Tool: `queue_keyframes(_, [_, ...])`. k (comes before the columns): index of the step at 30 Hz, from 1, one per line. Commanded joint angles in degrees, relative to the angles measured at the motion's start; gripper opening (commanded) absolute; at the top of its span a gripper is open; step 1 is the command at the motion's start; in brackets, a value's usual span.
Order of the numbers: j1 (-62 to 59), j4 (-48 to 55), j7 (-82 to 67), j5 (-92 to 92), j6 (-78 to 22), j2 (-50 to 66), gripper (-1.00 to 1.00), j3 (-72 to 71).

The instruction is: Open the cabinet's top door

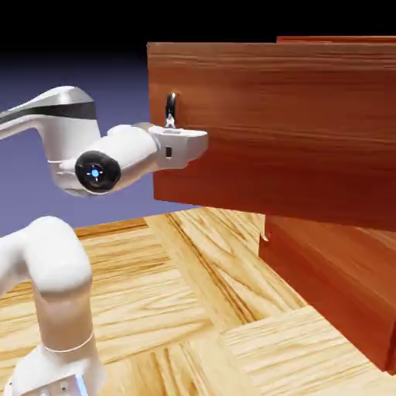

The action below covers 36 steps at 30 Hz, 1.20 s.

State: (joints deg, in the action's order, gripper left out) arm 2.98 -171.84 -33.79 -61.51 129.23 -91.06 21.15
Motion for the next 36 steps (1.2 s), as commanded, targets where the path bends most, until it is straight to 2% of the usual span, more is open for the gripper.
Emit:
queue_keyframes(1, [-0.81,0.40,0.33,2.08,-2.06,-0.25,-1.00,2.08])
queue_keyframes(11, [-2.51,10.52,1.01,20.08,-23.29,2.68,-1.00,22.84])
queue_keyframes(25, [16.06,39.29,2.50,34.67,-50.45,8.86,-1.00,42.49])
queue_keyframes(32, [27.33,53.58,5.20,37.88,-60.73,8.66,-1.00,46.99])
queue_keyframes(36, [31.31,53.18,11.84,42.61,-58.23,0.34,-1.00,44.48])
